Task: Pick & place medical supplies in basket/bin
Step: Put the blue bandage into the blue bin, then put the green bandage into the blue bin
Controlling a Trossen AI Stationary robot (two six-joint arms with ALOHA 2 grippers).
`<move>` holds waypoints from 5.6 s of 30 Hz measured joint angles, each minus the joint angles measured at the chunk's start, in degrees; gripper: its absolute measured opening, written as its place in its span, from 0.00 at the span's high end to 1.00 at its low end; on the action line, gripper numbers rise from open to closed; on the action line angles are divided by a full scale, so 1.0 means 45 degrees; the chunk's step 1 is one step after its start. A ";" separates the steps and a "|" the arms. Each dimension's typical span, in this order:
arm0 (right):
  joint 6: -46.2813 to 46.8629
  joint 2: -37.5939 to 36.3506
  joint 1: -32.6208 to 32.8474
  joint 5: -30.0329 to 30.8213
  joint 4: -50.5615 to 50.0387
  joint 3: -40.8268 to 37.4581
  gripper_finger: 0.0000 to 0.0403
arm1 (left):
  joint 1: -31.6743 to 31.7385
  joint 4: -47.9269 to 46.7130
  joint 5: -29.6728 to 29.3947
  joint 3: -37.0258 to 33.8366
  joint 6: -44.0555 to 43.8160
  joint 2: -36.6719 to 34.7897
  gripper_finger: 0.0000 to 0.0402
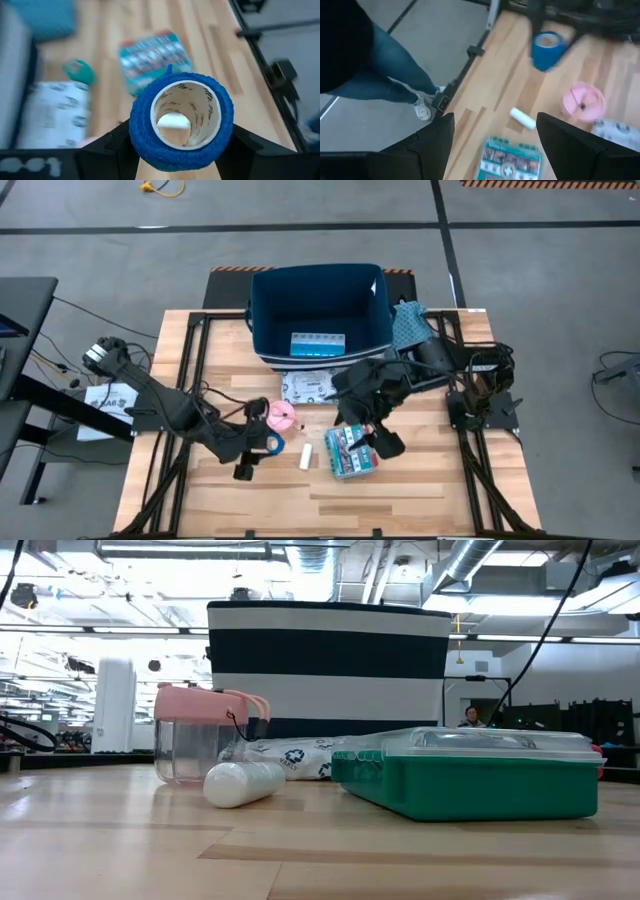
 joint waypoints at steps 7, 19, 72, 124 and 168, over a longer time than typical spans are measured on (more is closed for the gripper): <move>-0.0713 -0.0015 0.0105 0.0567 0.0543 -0.0604 0.32 | 0.0818 -0.0911 -0.2107 0.2198 -0.0040 -0.0811 0.52; 0.2072 -0.1155 -0.1338 0.5541 0.3602 -0.3516 0.32 | 0.2841 -0.0797 -0.2138 0.2812 0.0955 -0.2587 0.52; 0.1801 -0.9712 -0.4623 0.8539 1.2727 -1.5941 0.32 | 1.4351 -0.0503 0.8565 1.0049 0.7252 0.8473 0.52; 0.1802 -0.9520 -0.4760 0.8584 1.1307 -1.5967 0.32 | 1.3624 -0.5914 0.7886 1.3226 0.6439 0.6434 0.28; 0.8938 -0.6909 0.0846 1.1234 1.3819 -2.2291 0.32 | 0.6575 0.5865 0.2114 -0.3473 -0.0804 -0.5464 0.28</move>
